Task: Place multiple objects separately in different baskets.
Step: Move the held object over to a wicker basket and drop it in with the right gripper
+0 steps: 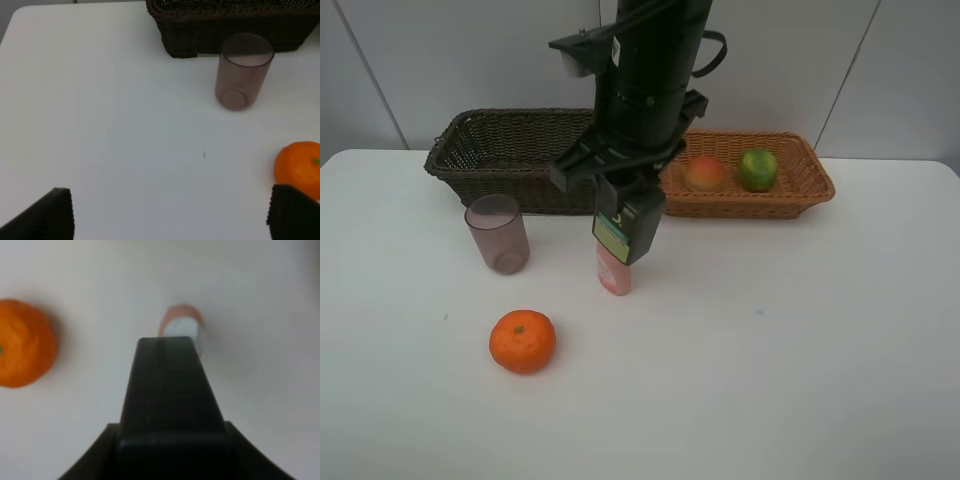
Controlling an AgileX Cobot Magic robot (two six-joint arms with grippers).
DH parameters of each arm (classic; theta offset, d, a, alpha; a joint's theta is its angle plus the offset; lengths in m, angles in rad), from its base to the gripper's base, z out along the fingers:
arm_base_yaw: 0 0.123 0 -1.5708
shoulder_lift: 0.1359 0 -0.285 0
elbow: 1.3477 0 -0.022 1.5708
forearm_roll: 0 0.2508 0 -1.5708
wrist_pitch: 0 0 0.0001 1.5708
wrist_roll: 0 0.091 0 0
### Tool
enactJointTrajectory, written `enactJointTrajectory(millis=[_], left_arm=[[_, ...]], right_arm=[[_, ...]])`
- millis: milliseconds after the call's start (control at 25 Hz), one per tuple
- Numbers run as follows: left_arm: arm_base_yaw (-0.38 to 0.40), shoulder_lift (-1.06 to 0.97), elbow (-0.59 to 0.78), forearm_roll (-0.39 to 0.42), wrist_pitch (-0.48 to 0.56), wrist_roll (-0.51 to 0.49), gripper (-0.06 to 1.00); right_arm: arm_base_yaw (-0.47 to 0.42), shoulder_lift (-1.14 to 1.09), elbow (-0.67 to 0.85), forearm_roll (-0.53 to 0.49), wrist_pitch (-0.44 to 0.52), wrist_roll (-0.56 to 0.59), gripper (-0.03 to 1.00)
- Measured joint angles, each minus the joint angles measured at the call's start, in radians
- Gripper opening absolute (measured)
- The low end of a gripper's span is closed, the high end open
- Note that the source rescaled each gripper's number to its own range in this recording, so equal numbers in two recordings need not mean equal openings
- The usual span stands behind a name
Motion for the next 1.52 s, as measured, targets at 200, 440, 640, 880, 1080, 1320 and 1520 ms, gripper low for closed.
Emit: enactJointTrajectory(millis=[200, 440, 640, 880, 1080, 1320, 1520], left_arm=[[0.0, 0.0, 0.0, 0.0, 0.0, 0.0, 1.0], [0.0, 0.0, 0.0, 0.0, 0.0, 0.0, 1.0], [0.0, 0.0, 0.0, 0.0, 0.0, 0.0, 1.0], [0.0, 0.0, 0.0, 0.0, 0.0, 0.0, 1.0], [0.0, 0.0, 0.0, 0.0, 0.0, 0.0, 1.0], [0.0, 0.0, 0.0, 0.0, 0.0, 0.0, 1.0], [0.0, 0.0, 0.0, 0.0, 0.0, 0.0, 1.0]], right_arm=[[-0.03, 0.063, -0.177, 0.0, 0.005, 0.0, 0.02], [-0.069, 0.174, -0.344, 0.0, -0.03, -0.001, 0.02], [-0.101, 0.252, -0.398, 0.0, -0.228, -0.001, 0.02], [-0.123, 0.333, -0.404, 0.001, -0.483, -0.001, 0.02], [-0.136, 0.411, -0.404, 0.001, -0.62, -0.001, 0.02], [-0.155, 0.48, -0.403, 0.004, -0.698, -0.001, 0.02], [-0.166, 0.518, -0.403, 0.004, -0.727, -0.001, 0.02]])
